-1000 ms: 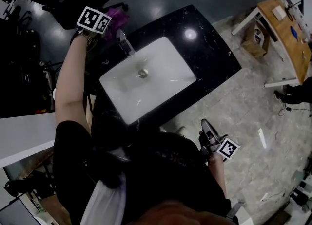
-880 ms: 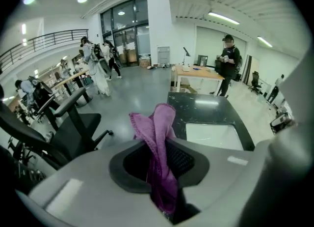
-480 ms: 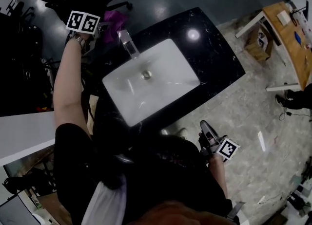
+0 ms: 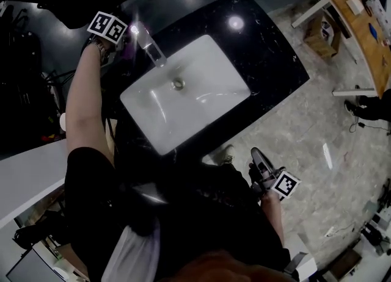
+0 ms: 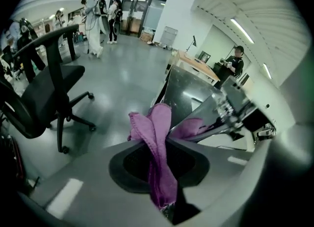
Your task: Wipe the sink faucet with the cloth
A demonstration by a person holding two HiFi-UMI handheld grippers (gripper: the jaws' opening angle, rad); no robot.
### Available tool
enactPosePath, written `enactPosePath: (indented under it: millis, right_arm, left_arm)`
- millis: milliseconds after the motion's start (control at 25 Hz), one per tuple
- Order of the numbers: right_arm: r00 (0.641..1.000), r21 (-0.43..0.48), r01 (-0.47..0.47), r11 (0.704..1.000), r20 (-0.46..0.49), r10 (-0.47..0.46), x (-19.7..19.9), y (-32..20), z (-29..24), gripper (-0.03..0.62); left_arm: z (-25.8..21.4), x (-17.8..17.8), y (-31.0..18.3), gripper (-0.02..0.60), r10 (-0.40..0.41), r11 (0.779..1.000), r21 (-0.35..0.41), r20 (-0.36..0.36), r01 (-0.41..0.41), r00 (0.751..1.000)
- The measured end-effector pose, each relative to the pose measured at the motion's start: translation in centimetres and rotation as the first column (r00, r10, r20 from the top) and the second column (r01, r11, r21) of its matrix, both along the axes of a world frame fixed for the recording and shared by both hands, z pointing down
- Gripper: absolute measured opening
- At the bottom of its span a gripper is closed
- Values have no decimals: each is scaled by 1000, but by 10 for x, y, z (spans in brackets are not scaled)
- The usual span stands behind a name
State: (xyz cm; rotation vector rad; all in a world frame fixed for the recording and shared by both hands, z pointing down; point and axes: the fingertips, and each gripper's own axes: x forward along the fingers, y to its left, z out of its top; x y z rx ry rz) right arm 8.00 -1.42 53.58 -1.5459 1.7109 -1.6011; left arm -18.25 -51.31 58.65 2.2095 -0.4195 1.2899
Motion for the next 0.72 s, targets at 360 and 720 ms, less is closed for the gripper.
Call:
enactPosePath:
  millis: [360, 720]
  right_arm:
    - [1000, -14, 5, 1000, 1, -5, 0, 4, 6, 12]
    - [999, 72, 36, 997, 29, -38, -1, 0, -5, 12]
  left_arm:
    - [23, -2, 4, 71, -97, 992, -84, -47, 92, 994]
    - [-45, -9, 11, 72, -307, 950, -155, -293, 271, 906]
